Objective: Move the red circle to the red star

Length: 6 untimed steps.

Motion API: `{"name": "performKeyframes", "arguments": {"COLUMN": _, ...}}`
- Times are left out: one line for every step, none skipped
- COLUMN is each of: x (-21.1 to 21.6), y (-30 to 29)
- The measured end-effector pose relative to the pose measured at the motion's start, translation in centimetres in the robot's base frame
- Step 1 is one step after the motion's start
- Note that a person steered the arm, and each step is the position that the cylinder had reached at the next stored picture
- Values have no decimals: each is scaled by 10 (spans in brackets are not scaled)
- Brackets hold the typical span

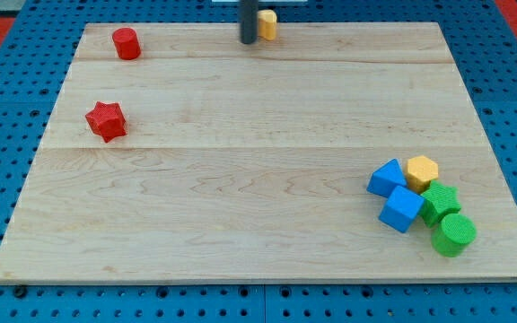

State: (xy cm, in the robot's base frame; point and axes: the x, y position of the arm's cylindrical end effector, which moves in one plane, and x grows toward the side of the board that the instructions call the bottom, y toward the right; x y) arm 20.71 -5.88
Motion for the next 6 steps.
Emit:
{"name": "performKeyframes", "arguments": {"x": -15, "y": -58}}
{"name": "performKeyframes", "arguments": {"x": -15, "y": -62}}
{"name": "performKeyframes", "arguments": {"x": -15, "y": -111}}
{"name": "performKeyframes", "arguments": {"x": 9, "y": -141}}
{"name": "performKeyframes", "arguments": {"x": 40, "y": -147}}
{"name": "performKeyframes", "arguments": {"x": 49, "y": -157}}
